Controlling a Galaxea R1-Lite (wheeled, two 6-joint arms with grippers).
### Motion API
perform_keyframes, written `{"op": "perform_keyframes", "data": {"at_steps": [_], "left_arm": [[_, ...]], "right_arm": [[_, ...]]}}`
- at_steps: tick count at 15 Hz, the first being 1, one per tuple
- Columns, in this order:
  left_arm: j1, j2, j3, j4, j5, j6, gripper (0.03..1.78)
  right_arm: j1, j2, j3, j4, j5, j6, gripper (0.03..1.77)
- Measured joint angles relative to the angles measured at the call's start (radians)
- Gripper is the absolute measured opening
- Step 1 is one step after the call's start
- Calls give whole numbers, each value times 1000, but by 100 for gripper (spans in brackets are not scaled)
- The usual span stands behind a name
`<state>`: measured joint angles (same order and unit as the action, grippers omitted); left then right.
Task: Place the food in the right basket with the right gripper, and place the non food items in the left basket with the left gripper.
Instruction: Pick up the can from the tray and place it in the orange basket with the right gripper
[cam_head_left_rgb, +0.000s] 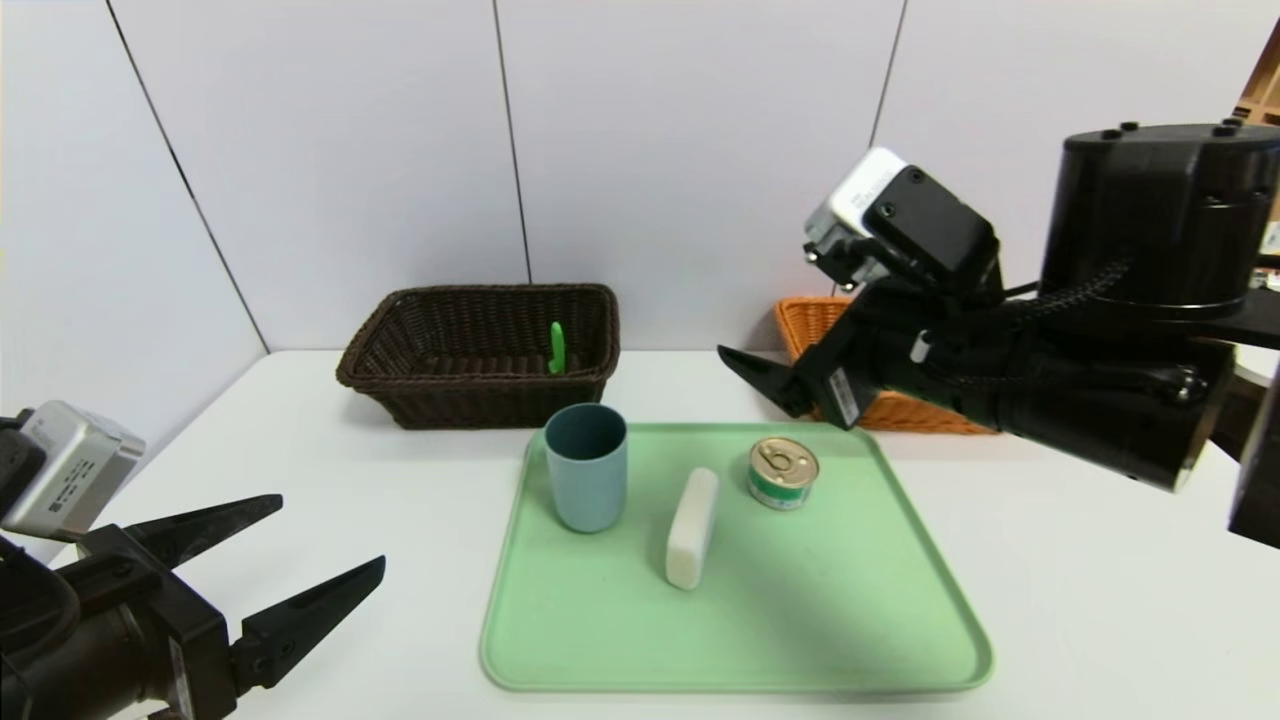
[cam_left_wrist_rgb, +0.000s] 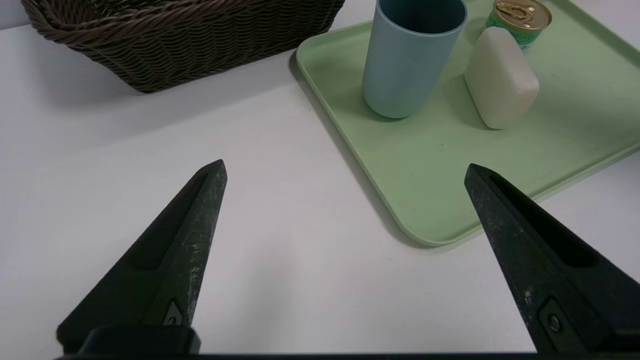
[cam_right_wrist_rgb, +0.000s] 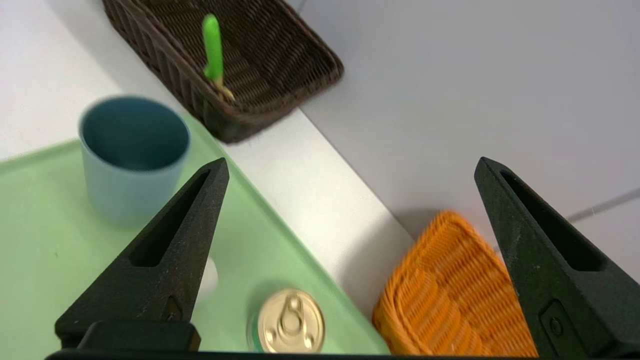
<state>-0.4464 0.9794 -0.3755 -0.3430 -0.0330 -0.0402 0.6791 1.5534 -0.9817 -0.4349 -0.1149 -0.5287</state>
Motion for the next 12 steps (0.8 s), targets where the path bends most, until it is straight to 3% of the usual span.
{"op": "perform_keyframes", "data": {"at_steps": [9, 12], "left_arm": [[1, -5, 14, -1, 1, -3, 169], [1, -5, 20, -1, 1, -7, 169]], "right_arm": [[-56, -207, 348, -117, -19, 15, 169], [-59, -245, 449, -177, -19, 78, 169]]}}
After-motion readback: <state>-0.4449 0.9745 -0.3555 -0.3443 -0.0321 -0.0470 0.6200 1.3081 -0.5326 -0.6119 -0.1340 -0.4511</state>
